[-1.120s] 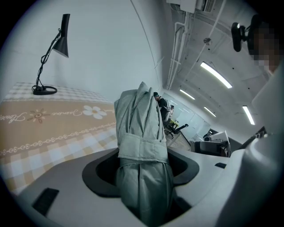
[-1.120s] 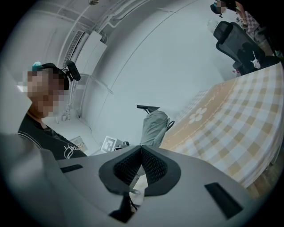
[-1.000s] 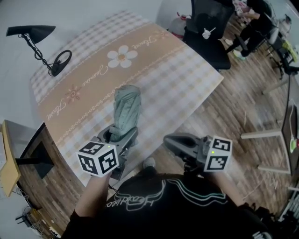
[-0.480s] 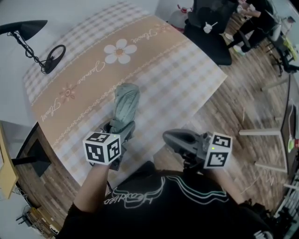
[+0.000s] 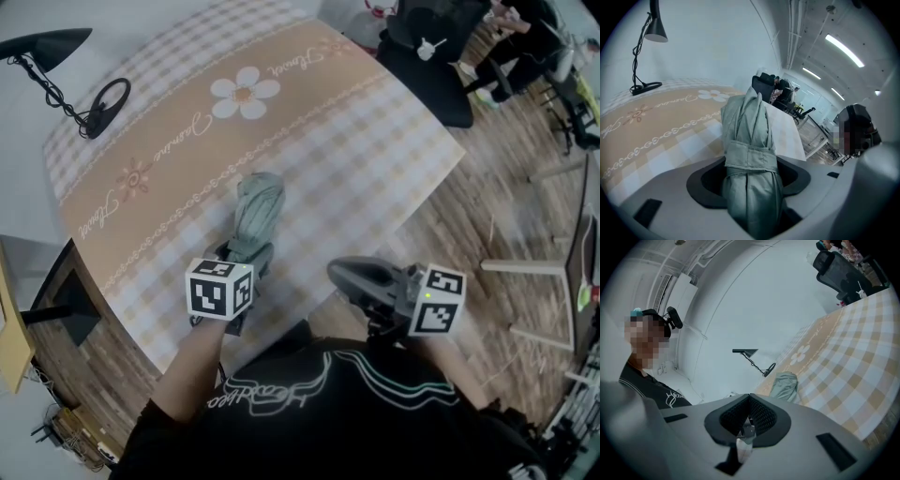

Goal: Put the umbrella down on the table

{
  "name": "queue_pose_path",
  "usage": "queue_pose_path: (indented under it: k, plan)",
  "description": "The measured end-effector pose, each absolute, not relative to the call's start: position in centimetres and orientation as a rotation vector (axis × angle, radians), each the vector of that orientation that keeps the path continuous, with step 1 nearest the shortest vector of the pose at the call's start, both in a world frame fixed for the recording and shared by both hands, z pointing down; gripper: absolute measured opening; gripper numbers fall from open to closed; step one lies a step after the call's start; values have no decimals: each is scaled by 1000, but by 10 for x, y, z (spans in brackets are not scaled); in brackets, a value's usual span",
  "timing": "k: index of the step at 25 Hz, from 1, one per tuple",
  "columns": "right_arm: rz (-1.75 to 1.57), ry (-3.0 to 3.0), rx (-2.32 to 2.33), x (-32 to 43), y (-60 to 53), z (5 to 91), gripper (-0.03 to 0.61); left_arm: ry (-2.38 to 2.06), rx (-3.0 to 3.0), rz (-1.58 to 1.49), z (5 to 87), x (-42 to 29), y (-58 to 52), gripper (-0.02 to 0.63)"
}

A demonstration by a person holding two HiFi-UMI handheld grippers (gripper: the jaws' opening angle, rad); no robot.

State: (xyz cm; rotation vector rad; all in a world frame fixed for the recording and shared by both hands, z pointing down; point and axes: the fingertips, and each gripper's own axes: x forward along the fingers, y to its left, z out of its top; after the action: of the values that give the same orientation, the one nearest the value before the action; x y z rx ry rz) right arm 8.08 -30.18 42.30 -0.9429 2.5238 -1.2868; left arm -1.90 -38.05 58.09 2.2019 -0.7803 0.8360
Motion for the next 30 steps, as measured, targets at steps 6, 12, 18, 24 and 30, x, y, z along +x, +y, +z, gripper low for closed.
queue_pose_path:
  k: [6, 12, 18, 24, 30]
  plan:
    - [-1291, 2513, -945, 85, -304, 426, 12, -811, 2162, 922, 602, -20, -378, 270]
    - [-1299, 2488, -961, 94, -302, 431, 12, -887, 2163, 1034, 609, -17, -378, 274]
    - [-1305, 2472, -952, 96, -299, 432, 12, -949, 2165, 1142, 613, -16, -376, 278]
    - [-1300, 2467, -944, 99, -290, 430, 12, -974, 2178, 1169, 613, -15, -375, 279]
    - [-1307, 2481, -920, 98, -275, 426, 12, -979, 2174, 1059, 609, -16, -378, 323]
